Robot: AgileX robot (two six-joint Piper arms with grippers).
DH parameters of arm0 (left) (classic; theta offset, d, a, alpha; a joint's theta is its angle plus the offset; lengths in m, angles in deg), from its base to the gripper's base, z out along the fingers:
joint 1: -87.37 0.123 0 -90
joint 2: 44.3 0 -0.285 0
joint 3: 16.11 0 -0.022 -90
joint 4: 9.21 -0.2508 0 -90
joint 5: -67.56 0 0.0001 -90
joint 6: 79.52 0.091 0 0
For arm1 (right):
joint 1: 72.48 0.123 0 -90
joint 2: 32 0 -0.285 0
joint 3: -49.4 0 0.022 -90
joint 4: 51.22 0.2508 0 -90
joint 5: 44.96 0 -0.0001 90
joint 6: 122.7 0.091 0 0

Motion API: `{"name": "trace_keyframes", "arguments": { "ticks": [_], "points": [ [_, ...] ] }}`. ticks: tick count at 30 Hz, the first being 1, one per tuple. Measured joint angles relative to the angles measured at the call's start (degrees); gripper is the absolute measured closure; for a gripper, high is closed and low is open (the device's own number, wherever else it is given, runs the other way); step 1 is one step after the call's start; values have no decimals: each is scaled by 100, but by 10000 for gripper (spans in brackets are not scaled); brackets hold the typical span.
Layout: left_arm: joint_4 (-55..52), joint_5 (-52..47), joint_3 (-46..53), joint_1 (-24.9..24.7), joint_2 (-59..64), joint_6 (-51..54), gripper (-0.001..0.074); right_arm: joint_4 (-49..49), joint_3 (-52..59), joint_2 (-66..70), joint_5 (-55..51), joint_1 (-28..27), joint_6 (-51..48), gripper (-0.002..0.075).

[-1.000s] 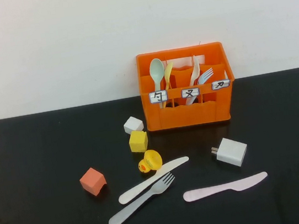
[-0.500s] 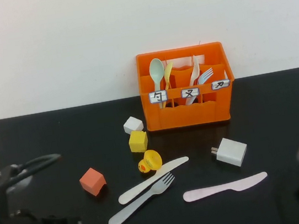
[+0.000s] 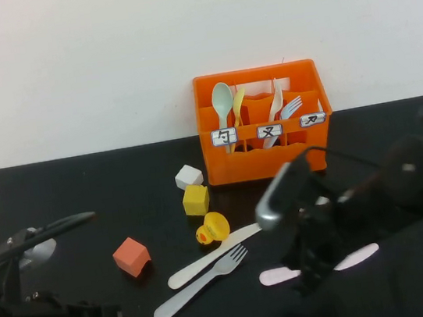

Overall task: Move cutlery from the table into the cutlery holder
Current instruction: Pick up the knife

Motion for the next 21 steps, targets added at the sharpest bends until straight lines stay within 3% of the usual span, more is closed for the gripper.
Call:
{"name": "trace_keyframes", "arguments": {
  "ticks": [12,21],
  "points": [
    [4,0,0,0,0,13,736,12,-1361,1454,-301,38,0,728],
    [14,0,0,0,0,13,736,-291,-1512,1717,-490,49,-14,728]
  ]
}}
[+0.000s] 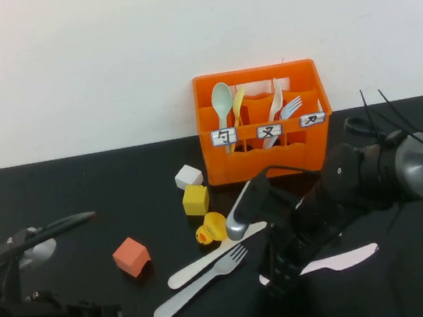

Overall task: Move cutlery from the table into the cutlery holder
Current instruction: Pick up the knife

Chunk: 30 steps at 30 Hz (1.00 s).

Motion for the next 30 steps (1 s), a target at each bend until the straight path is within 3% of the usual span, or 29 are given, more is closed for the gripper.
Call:
{"name": "trace_keyframes", "arguments": {
  "ticks": [17,30],
  "points": [
    [107,-20,0,0,0,-2,736,-285,0,9,446,0,168,728],
    [252,-41,0,0,10,-2,736,-423,-38,172,160,0,168,728]
  ]
}}
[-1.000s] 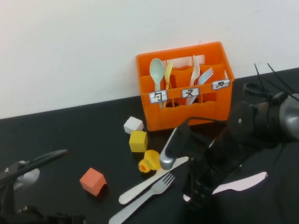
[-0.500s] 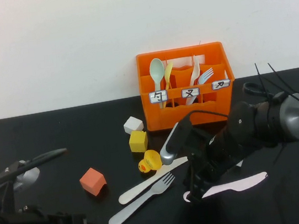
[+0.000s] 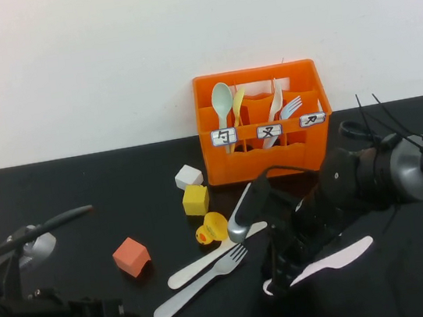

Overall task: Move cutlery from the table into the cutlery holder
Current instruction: Pick up the knife

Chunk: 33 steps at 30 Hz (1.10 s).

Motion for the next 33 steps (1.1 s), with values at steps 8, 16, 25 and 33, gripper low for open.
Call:
{"name": "trace_keyframes", "arguments": {
  "ticks": [8,16,25,33],
  "points": [
    [0,-40,0,0,0,29,736,-769,-22,-74,-891,0,689,728],
    [0,-54,-64,0,0,203,736,-2399,-1,-328,-1816,21,2017,728],
    [-918,613,-511,-414,21,5,736,-2866,34,-1472,-2025,21,2307,728],
    [-2921,1083,-986,-1745,600,-1707,736,-2894,38,-2768,-2413,21,2459,728]
  ]
}}
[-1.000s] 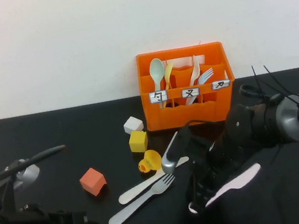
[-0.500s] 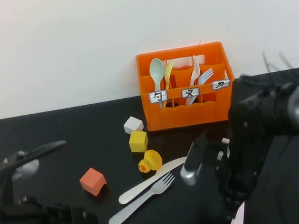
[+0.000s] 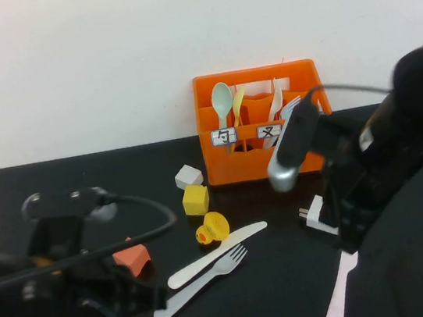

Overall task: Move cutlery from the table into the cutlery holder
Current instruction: Pick up the knife

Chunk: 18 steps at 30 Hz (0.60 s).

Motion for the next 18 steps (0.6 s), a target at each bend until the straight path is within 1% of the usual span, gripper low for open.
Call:
{"name": "trace_keyframes", "arguments": {
  "ticks": [4,6,9,11,16,18],
  "points": [
    [-953,375,-234,-409,538,-934,736,-9,33,-507,-293,0,62,728],
    [-1270,429,-436,-507,836,-1135,735,-9,138,-737,-358,0,63,728],
    [-1530,463,-798,-607,1382,-1222,706,-9,495,-1161,-428,0,139,728],
    [-1568,434,-1052,-629,1728,-1274,668,-9,812,-1450,-428,0,202,728],
    [-1663,263,-1702,-652,2668,-1168,498,-13,1793,-2283,-305,0,320,728],
    [-1760,263,-1897,-652,2994,-1004,449,-24,2168,-2589,-239,0,358,728]
  ]
}}
